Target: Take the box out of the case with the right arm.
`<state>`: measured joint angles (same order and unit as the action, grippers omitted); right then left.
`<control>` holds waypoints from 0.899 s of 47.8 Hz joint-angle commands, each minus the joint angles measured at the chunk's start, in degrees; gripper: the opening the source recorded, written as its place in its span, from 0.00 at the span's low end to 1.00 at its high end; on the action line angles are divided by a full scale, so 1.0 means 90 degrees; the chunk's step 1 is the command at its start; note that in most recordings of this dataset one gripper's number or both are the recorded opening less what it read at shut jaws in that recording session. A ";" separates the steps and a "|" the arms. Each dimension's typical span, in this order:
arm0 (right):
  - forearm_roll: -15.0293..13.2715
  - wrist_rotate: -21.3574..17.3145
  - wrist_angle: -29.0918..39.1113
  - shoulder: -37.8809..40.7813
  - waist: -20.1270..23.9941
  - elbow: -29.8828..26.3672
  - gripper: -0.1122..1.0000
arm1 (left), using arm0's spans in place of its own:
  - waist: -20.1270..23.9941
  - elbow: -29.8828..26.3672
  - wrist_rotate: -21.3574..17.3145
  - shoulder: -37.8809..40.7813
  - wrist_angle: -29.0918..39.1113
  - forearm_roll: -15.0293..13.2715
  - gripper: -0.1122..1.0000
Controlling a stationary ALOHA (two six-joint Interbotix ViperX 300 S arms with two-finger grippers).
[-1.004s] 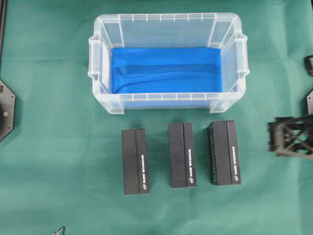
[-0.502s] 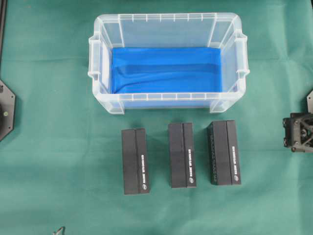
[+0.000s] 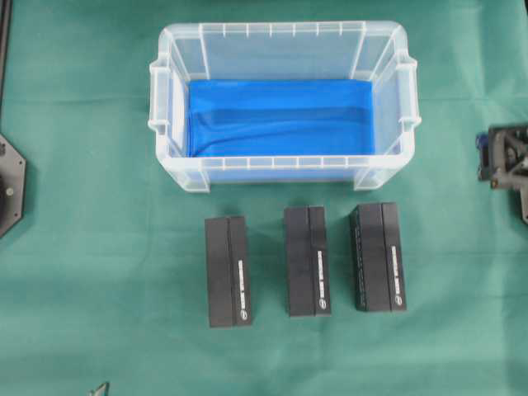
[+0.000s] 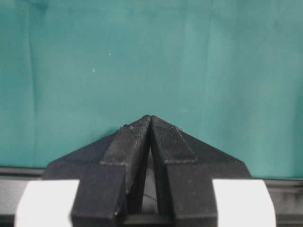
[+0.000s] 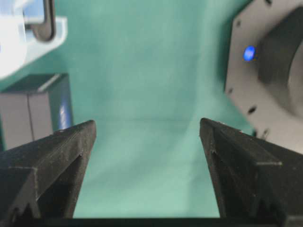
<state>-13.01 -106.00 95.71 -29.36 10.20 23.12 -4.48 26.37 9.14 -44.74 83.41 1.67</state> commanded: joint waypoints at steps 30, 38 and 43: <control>0.0000 0.2090 -0.0557 -0.0146 -0.2061 0.0000 0.86 | 0.0010 -0.0137 -0.0010 0.0020 -0.0020 0.0020 0.10; 0.0000 0.2090 -0.0557 -0.0146 -0.2061 0.0020 0.86 | 0.0010 -0.0127 -0.0010 0.0020 -0.0010 0.0010 0.10; 0.0010 0.2090 -0.0557 -0.0146 -0.2061 0.0029 0.86 | 0.0010 -0.0137 -0.0010 0.0020 -0.0010 0.0020 0.10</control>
<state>-13.01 -87.28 90.97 -30.32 -8.26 23.82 -4.48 26.37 9.14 -44.74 83.50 1.67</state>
